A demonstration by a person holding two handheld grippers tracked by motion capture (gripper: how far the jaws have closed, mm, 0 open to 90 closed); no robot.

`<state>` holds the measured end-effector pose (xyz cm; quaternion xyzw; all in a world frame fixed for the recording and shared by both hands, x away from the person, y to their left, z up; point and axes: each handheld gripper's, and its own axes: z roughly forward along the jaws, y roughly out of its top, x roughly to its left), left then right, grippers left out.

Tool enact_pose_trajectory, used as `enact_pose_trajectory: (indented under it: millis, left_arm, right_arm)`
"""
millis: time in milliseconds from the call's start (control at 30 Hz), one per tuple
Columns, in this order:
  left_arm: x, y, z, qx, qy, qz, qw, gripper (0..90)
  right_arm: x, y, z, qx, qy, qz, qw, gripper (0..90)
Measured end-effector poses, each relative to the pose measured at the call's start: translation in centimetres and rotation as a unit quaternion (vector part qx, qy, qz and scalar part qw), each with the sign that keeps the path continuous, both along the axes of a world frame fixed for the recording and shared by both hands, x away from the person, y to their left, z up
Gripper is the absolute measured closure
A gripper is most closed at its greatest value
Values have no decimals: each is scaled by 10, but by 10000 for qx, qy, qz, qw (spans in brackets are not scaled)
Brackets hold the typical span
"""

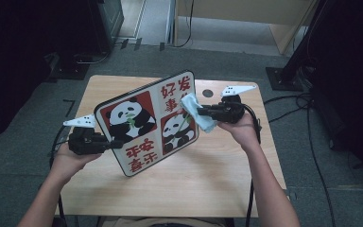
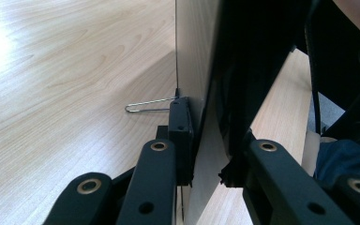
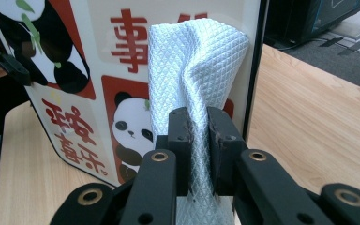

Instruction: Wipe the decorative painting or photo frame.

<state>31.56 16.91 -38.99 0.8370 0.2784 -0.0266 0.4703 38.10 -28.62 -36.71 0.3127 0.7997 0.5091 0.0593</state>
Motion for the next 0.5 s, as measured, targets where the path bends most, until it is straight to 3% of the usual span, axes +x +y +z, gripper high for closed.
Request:
enact_pose_trajectory:
  millis: [500]
  left_arm:
    - [0, -1, 0, 15, 1, -10, 10000, 786]
  right_arm:
    - [-5, 0, -26, -129, 34, -135, 9998, 818]
